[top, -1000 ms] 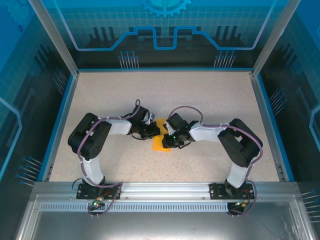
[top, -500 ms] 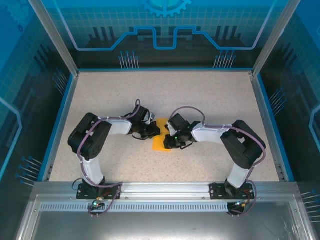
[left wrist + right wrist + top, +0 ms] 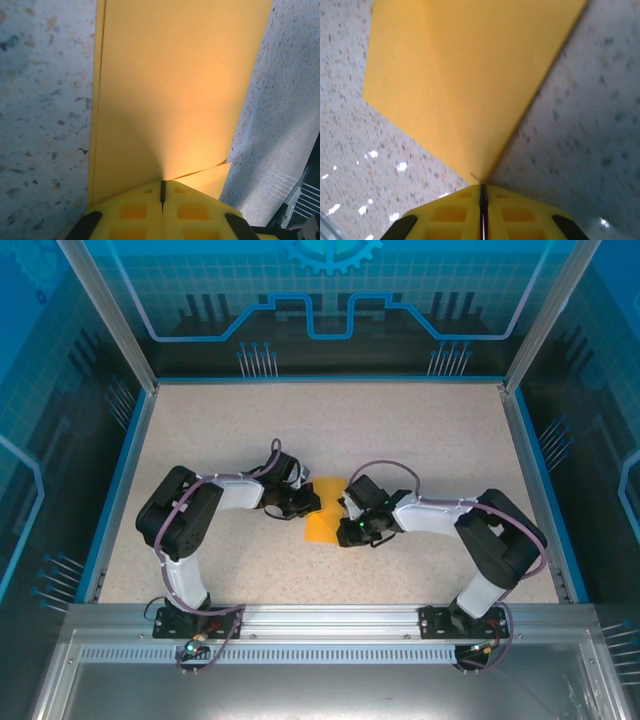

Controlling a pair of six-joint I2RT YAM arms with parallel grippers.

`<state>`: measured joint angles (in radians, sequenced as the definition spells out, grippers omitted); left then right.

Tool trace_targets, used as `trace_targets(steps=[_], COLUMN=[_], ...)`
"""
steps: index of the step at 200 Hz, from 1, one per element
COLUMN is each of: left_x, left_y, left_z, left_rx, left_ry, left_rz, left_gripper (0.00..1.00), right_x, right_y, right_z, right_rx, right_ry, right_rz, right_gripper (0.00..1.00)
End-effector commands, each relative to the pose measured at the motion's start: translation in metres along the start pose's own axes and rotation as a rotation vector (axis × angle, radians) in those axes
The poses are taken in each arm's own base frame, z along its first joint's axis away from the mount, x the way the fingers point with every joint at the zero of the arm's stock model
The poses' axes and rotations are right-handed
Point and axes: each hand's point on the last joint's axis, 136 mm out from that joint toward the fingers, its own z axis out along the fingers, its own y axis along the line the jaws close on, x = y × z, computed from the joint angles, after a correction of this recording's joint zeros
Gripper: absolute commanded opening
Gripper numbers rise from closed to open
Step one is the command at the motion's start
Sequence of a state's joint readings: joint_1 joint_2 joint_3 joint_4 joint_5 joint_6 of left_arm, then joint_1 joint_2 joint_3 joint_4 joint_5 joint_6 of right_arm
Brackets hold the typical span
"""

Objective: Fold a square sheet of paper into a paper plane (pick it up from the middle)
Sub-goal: Fold the triangle a second time at the center of the table.

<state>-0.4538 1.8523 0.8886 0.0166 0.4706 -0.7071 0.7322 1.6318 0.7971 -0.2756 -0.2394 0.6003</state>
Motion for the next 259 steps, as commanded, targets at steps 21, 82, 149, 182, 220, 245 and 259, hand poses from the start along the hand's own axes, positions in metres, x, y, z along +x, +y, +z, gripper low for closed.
trace_targets(steps=[21,82,149,182,220,245,259], left_x=[0.03,0.03,0.024,0.022,0.015,0.015,0.021], left_y=[0.072,0.068,0.061,0.06,0.017,-0.029,-0.044], left_z=[0.01,0.009,0.008,0.009,0.001,-0.018,-0.025], left_rx=[-0.252,-0.241,-0.231,-0.231,-0.08,0.048,0.079], left_ry=[0.066,0.069,0.06,0.06,0.055,0.04,0.037], left_rz=[-0.123,-0.122,-0.116,-0.108,-0.034,0.047,0.076], left_gripper=[0.03,0.03,0.03,0.03,0.03,0.04,0.04], right_x=[-0.016,-0.041,0.006,0.022,0.022,0.023,0.023], right_y=[0.019,0.018,-0.013,-0.026,-0.03,-0.033,-0.034], right_z=[-0.027,0.008,0.018,0.011,0.021,0.023,0.023], right_rx=[-0.044,-0.019,0.035,0.067,0.075,0.092,0.102], right_ry=[-0.079,-0.081,0.018,0.023,0.036,0.044,0.045], right_rz=[-0.024,0.014,0.058,0.07,0.093,0.108,0.11], right_gripper=[0.11,0.09,0.08,0.08,0.08,0.08,0.08])
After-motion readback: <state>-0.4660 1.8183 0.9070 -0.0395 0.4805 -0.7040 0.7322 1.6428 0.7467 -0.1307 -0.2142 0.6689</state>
